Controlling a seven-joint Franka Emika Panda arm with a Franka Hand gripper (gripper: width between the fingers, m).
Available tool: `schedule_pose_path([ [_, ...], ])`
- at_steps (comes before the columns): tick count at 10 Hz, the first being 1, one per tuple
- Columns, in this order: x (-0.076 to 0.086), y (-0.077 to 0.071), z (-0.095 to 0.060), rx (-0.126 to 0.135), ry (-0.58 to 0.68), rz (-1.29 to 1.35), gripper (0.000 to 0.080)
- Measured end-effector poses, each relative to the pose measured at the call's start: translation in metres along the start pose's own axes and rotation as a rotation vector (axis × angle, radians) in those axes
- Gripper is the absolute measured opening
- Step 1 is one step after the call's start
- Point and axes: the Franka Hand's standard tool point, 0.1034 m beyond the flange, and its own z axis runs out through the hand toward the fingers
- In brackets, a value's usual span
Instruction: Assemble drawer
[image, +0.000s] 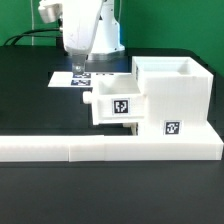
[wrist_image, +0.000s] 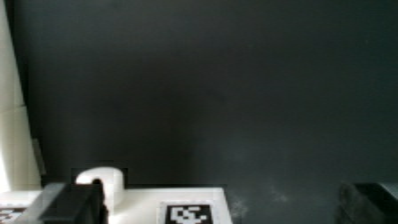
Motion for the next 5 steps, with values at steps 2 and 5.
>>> schedule_pose_path([
  [2, -0.003, -0.001, 0.001, 0.006, 0.032, -0.019, 0.0648],
  [5, -0.023, 0.003, 0.019, 0.020, 0.158, -0.049, 0.0648],
])
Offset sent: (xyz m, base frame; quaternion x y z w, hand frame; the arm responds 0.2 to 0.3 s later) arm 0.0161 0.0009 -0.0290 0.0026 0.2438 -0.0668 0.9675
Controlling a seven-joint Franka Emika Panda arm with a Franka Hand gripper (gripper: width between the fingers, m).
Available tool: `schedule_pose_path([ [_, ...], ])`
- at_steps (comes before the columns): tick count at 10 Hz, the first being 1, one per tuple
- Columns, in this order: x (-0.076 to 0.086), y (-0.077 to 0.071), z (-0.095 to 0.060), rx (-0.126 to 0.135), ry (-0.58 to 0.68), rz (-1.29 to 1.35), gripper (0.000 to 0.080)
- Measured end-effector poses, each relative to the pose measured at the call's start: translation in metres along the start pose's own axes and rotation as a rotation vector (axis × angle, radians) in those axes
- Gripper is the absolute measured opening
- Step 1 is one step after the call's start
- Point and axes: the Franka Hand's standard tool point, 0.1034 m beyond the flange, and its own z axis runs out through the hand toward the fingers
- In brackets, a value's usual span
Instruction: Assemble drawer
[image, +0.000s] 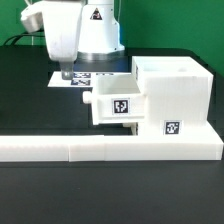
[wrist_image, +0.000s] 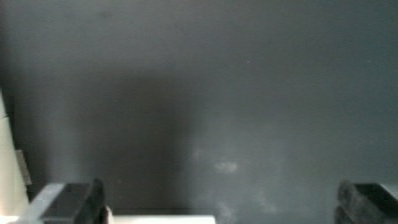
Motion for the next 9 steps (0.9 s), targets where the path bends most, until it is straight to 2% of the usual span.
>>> schedule_pose_path([
  [3, 0.005, 0.004, 0.016, 0.019, 0.066, 0.046, 0.0648],
  [6, 0.030, 0.005, 0.026, 0.038, 0.075, 0.114, 0.0648],
  [8, 0.038, 0.009, 0.025, 0.037, 0.048, 0.157, 0.0648],
  [9, 0.048, 0.014, 0.025, 0.033, 0.045, 0.153, 0.0648],
])
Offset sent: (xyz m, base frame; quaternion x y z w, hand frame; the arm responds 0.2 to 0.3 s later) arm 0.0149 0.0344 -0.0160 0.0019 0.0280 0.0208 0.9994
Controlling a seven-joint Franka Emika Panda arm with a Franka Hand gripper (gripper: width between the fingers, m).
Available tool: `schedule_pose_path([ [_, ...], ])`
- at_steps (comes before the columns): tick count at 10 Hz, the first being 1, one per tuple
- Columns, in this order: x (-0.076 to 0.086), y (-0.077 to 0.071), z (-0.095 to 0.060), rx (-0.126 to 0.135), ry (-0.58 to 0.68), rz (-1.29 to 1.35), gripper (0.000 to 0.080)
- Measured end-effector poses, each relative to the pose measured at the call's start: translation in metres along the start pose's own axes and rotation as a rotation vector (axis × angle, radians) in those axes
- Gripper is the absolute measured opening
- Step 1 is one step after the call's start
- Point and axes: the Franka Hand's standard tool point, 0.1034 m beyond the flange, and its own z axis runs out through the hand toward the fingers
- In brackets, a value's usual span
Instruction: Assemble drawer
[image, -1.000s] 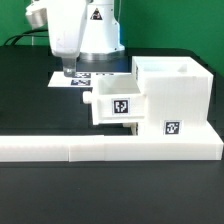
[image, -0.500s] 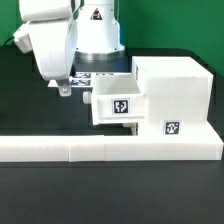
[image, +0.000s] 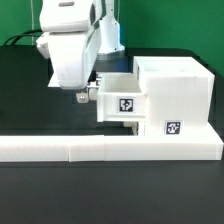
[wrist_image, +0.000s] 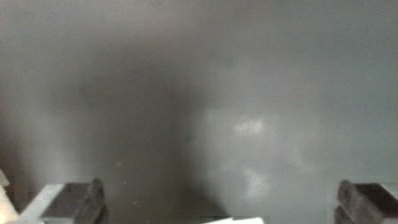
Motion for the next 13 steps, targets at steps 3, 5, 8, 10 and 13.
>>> schedule_pose_path([
  [3, 0.009, 0.000, 0.003, 0.003, 0.005, 0.004, 0.0648],
  [5, 0.009, 0.000, 0.003, 0.004, 0.005, 0.005, 0.0648],
  [8, 0.034, -0.008, 0.010, 0.007, 0.014, 0.019, 0.0648],
  [10, 0.044, -0.008, 0.010, 0.006, 0.009, 0.002, 0.0648],
  [13, 0.014, -0.006, 0.008, 0.022, 0.006, -0.088, 0.0648],
])
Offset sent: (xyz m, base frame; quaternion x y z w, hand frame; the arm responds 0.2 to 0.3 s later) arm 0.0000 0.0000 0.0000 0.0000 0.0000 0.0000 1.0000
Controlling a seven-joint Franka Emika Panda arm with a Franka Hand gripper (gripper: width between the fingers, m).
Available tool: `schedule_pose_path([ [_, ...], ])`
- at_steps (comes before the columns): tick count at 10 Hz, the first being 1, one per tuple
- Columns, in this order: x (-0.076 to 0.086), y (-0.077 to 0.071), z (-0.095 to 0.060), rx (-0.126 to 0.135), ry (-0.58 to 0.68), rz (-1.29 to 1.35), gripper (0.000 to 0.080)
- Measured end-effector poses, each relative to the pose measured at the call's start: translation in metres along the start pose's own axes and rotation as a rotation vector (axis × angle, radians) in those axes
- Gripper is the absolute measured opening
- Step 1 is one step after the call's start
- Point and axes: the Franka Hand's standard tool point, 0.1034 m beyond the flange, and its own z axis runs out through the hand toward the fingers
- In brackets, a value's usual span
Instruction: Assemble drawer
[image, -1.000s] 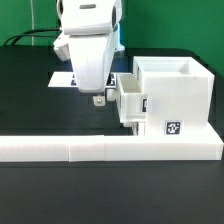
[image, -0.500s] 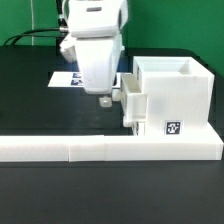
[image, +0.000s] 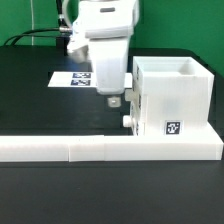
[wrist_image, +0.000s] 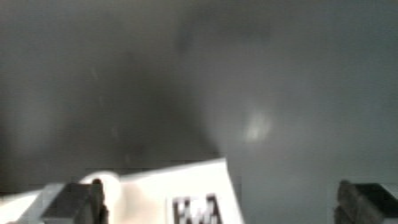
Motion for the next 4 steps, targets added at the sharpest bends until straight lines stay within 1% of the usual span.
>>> schedule_pose_path([
  [1, -0.017, 0.001, -0.002, 0.016, 0.002, -0.025, 0.0648],
  [2, -0.028, 0.005, -0.007, 0.019, -0.003, -0.045, 0.0648],
  [3, -0.035, 0.010, -0.017, -0.008, -0.013, -0.040, 0.0648],
  [4, -0.038, 0.013, -0.027, -0.064, -0.019, -0.023, 0.0648],
])
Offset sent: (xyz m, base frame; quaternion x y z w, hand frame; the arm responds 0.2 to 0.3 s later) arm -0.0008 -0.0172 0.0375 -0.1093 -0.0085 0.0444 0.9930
